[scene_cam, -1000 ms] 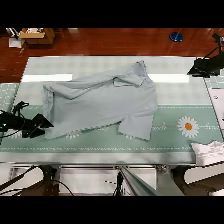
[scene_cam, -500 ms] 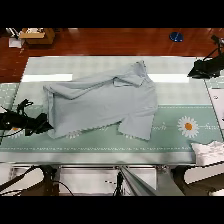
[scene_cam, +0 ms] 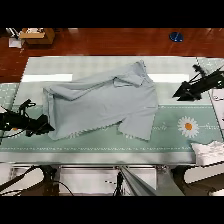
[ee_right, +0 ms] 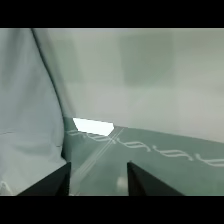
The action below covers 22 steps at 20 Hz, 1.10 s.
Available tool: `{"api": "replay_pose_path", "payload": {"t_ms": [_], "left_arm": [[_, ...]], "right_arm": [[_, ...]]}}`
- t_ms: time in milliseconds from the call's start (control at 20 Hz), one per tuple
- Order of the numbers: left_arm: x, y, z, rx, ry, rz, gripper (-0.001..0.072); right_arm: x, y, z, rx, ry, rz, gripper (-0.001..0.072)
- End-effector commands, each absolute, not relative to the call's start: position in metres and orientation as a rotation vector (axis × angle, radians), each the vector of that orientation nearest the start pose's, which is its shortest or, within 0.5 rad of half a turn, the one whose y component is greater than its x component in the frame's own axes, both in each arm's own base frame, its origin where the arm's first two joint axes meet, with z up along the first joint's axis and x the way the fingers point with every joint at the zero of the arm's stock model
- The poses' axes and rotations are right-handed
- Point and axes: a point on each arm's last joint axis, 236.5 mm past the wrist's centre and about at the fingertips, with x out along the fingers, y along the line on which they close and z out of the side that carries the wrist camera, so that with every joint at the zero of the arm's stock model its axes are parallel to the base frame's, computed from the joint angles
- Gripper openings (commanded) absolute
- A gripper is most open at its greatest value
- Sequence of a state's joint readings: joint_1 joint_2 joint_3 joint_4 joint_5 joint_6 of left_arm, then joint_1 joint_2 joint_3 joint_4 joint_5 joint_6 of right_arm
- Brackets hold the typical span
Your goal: Fold the shirts.
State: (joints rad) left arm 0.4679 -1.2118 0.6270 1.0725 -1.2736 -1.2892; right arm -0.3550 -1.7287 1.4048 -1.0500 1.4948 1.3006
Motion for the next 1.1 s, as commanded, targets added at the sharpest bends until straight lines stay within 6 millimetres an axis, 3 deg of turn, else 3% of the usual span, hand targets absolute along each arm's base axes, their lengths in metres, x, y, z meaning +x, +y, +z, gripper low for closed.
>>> {"api": "replay_pose_path", "payload": {"t_ms": [0,200,400,550,700,1050], "left_arm": [[0.224,-0.008,-0.093,-0.718,1.605,-0.123,0.0021],[0.224,-0.008,-0.093,-0.715,1.605,-0.125,0.0021],[0.224,-0.008,-0.093,-0.712,1.604,-0.128,0.0021],[0.224,-0.008,-0.093,-0.712,1.604,-0.128,0.0021],[0.224,-0.008,-0.093,-0.699,1.602,-0.142,0.0021],[0.225,-0.008,-0.094,-0.684,1.595,-0.152,0.0021]], "right_arm": [[0.375,0.024,-0.077,0.595,1.626,0.375,0.0434],[0.378,0.057,-0.08,0.513,1.631,0.422,0.0433],[0.377,0.073,-0.081,0.505,1.647,0.419,0.043],[0.377,0.078,-0.085,0.505,1.658,0.389,0.0415],[0.363,0.072,-0.095,0.456,1.71,0.359,0.0415],[0.363,0.059,-0.086,0.452,1.687,0.373,0.0415]]}}
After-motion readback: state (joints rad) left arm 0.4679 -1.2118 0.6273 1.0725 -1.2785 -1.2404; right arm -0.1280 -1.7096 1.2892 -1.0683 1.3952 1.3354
